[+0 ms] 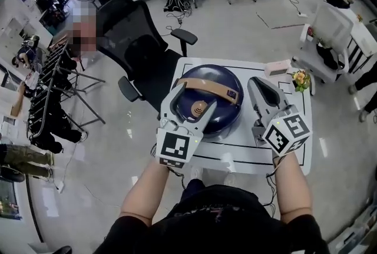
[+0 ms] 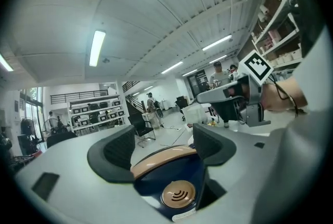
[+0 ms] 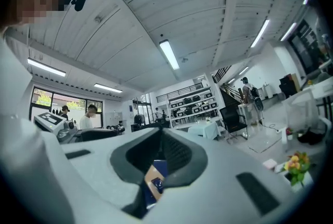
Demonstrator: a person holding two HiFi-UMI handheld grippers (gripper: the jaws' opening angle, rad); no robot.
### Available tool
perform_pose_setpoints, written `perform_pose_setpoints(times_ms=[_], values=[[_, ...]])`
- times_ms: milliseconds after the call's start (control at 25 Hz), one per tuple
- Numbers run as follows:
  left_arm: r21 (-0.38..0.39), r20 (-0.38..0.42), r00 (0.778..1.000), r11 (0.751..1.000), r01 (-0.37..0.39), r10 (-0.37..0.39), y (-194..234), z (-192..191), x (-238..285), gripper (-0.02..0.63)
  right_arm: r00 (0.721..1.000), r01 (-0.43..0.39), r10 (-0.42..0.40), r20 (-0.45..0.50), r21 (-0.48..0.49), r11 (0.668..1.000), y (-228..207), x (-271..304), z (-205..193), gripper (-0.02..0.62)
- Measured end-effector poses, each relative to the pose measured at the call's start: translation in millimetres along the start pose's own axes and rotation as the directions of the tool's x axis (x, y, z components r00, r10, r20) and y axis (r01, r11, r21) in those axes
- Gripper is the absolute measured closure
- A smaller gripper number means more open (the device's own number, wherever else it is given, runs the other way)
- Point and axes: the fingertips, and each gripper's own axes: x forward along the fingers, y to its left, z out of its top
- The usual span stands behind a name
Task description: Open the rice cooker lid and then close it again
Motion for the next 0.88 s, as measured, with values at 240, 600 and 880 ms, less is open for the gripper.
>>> perform_pose_setpoints(times_ms=[240, 600, 880], values=[[0.090, -0.064, 0.993, 0.991, 0.102, -0.097, 6.2, -23.8, 18.6, 0.267, 0.998, 0.070, -0.070, 0.005, 0.011, 0.997, -3.1, 10.0, -2.1, 0.594], [0.215, -0.171, 0.959, 0.941, 0.260, -0.226, -2.1, -58.0, 42.0, 0.268, 0.990, 0.132, -0.130, -0.052, 0.038, 0.990, -2.9, 19.6, -23.4, 0.594], [0.363, -0.221, 0.940, 0.872, 0.328, -0.261, -11.6, -69.1, 58.2, 0.268, 0.978, 0.187, -0.182, -0.103, 0.035, 0.982, -3.0, 22.2, -40.0, 0.594]])
